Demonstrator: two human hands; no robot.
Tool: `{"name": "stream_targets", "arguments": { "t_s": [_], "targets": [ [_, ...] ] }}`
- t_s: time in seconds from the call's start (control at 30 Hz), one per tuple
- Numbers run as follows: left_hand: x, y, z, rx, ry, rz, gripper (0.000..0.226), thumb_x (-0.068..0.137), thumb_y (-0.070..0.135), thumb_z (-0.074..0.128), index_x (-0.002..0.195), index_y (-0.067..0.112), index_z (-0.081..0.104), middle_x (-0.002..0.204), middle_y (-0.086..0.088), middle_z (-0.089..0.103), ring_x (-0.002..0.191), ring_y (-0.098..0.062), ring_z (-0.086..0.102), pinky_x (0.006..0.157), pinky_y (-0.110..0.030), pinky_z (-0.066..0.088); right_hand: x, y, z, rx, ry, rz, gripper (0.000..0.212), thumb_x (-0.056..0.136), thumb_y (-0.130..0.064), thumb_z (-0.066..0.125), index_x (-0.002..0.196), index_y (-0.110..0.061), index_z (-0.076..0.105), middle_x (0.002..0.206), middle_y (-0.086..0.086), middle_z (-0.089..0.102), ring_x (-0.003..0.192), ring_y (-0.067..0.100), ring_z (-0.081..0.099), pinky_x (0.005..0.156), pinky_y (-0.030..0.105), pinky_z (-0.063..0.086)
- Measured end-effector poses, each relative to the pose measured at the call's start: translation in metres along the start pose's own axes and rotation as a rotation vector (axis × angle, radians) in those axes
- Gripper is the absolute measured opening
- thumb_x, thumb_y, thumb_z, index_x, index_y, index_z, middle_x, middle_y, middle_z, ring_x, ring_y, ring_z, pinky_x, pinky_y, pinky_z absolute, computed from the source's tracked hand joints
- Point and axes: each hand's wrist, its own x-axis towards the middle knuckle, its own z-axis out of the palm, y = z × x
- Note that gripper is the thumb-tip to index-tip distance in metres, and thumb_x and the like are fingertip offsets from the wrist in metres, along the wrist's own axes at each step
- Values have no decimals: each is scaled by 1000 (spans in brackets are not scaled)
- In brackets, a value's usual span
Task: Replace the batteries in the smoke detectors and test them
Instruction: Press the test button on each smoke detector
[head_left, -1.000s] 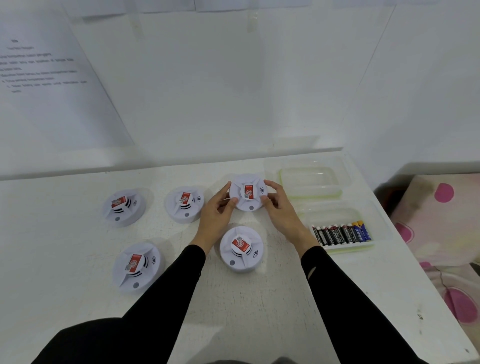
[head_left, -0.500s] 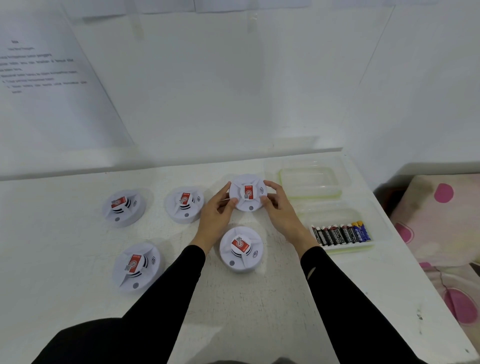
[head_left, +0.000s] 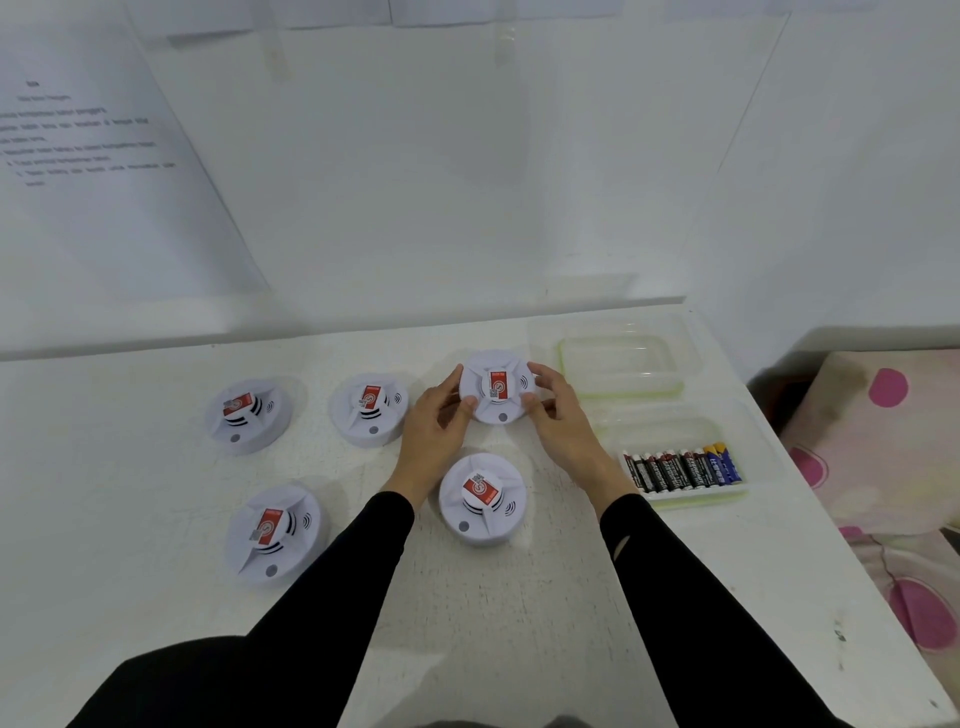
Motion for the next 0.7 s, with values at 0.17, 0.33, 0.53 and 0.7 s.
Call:
{"name": "stream_targets", "arguments": {
  "t_s": [0.17, 0.33, 0.53, 0.7],
  "targets": [
    [3, 1, 1, 120, 18, -20, 42, 99, 28, 59, 139, 13, 57, 134, -1, 52, 125, -11, 52, 105, -20, 42, 1, 0, 0, -56, 21, 32, 38, 100, -27, 50, 137, -21, 45, 128, -4, 42, 101, 5, 52, 85, 14, 41],
    [5, 3, 1, 165, 1, -60, 41, 100, 28, 57, 138, 12, 58, 130, -3, 53, 118, -9, 53, 101, -18, 40, 1, -1, 2, -67, 27, 66, 40, 99, -25, 50, 138, -14, 46, 129, 3, 45, 110, 13, 53, 93, 21, 42],
    [5, 5, -1, 189, -32, -129, 46, 98, 33, 59, 139, 11, 56, 134, -5, 49, 119, -14, 55, 103, -22, 41, -2, -3, 5, -127, 40, 84, 43, 100, -24, 49, 140, -11, 45, 130, 7, 43, 111, 15, 52, 95, 22, 40],
    [0, 17, -5, 103, -52, -180, 56, 99, 36, 57, 147, 13, 42, 142, -7, 50, 116, -10, 52, 100, -24, 42, -8, -8, 12, -179, 83, 76, 47, 101, -23, 46, 144, -7, 37, 134, 10, 40, 118, 20, 49, 101, 20, 34]
  ]
}}
